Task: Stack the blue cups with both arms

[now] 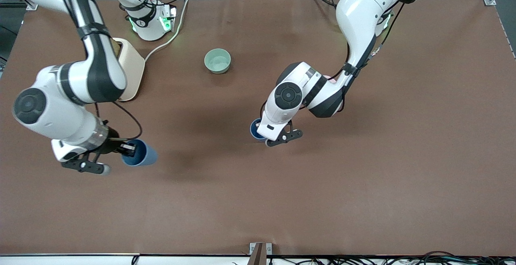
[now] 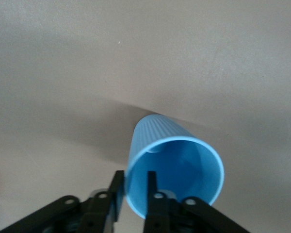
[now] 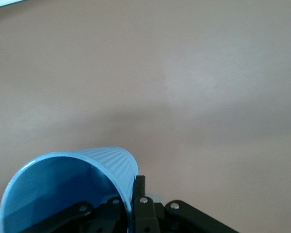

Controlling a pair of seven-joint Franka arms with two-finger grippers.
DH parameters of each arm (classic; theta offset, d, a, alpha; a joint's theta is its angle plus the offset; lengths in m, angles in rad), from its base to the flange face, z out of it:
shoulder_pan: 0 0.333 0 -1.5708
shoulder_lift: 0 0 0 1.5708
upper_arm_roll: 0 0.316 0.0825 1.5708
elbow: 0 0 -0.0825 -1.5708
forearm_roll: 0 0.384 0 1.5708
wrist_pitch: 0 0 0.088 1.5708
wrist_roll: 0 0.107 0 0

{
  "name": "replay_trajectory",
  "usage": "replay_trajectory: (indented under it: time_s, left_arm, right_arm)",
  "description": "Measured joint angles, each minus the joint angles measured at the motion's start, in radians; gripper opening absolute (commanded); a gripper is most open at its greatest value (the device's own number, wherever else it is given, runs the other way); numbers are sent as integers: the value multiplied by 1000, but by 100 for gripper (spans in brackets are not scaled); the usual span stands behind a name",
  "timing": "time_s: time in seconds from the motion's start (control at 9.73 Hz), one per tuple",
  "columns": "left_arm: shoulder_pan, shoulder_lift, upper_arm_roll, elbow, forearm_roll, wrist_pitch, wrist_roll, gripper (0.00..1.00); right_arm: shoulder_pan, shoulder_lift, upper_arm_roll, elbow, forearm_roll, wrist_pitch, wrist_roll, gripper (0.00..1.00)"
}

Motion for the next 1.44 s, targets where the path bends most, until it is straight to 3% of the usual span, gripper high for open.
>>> replay_trajectory:
  time_s: [0.41,0.93,1.44]
  left_arm:
    - [32,-78,17,52,0,-31,2,100]
    - [365,-429,25,80,1,-375,353,100]
    - [531,-616,26,76,69,-556,641,100]
  right_arm:
    - [199,-10,1,1,-1,-29,224,1]
    - [490,19,3,55,-36,-21,542,1]
    - [514,201,-7,224,-44,6,598,1]
